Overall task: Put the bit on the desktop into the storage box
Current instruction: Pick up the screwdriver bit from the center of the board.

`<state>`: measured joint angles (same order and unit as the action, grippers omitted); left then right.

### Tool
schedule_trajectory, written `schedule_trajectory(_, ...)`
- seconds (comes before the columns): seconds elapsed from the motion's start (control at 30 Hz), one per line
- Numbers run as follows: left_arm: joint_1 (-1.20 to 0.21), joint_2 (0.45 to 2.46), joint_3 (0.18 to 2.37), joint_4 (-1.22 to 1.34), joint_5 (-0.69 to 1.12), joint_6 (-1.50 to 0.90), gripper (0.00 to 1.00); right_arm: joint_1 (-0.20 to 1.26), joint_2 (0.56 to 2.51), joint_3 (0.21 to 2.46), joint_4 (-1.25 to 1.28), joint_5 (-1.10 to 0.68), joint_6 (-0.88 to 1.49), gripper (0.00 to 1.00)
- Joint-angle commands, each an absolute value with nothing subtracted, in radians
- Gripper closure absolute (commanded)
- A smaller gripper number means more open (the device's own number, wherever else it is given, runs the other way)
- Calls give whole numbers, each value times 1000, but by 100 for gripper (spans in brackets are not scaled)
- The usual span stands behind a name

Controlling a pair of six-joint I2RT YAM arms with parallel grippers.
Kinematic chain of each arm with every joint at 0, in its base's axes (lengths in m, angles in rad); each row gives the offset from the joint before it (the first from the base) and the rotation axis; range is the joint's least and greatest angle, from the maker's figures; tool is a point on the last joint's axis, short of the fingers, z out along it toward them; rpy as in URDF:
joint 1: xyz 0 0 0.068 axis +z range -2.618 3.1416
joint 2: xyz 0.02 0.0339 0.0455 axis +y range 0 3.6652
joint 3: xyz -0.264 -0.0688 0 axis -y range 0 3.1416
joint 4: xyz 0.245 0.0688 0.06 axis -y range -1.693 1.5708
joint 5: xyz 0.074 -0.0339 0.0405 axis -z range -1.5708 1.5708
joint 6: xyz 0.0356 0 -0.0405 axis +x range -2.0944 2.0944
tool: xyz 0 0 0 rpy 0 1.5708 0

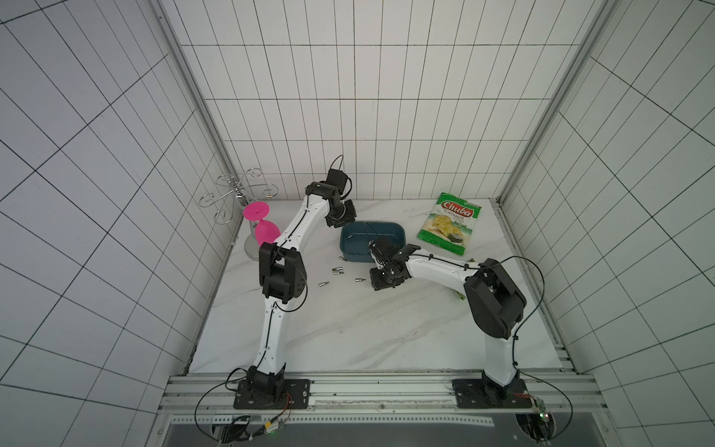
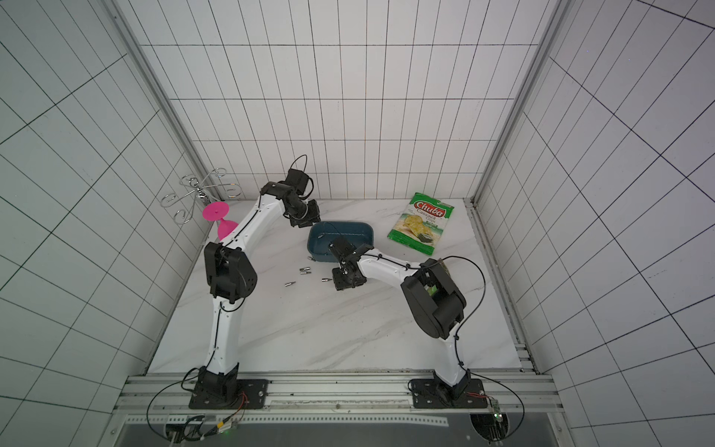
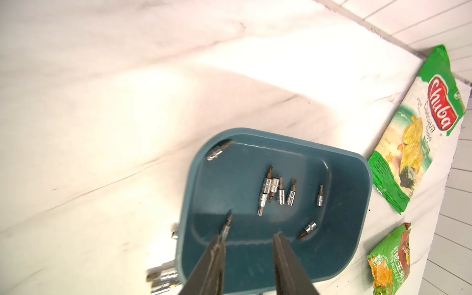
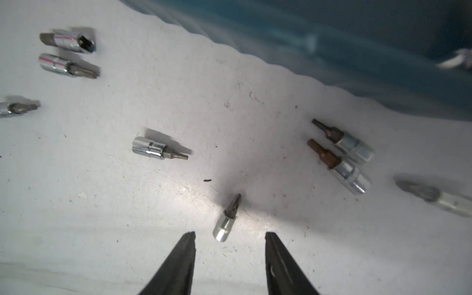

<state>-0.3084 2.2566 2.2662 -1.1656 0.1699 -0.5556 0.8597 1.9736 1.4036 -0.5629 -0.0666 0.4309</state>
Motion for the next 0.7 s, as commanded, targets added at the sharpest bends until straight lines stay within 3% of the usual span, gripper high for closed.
schedule_trajectory(0.0,-288,2196,2150,-1200,116,-529,64,870,2013,1438,-606,-70,423,58)
schedule_trajectory(0.17,-281,2082,1956,-1123,117,-531,63,870,2044,1465,-634,-69,428,61)
schedule_trajectory(0.67,-264,1907,1644,-1085,60,-524,63,883,2097,1525,-712,-58,439,78)
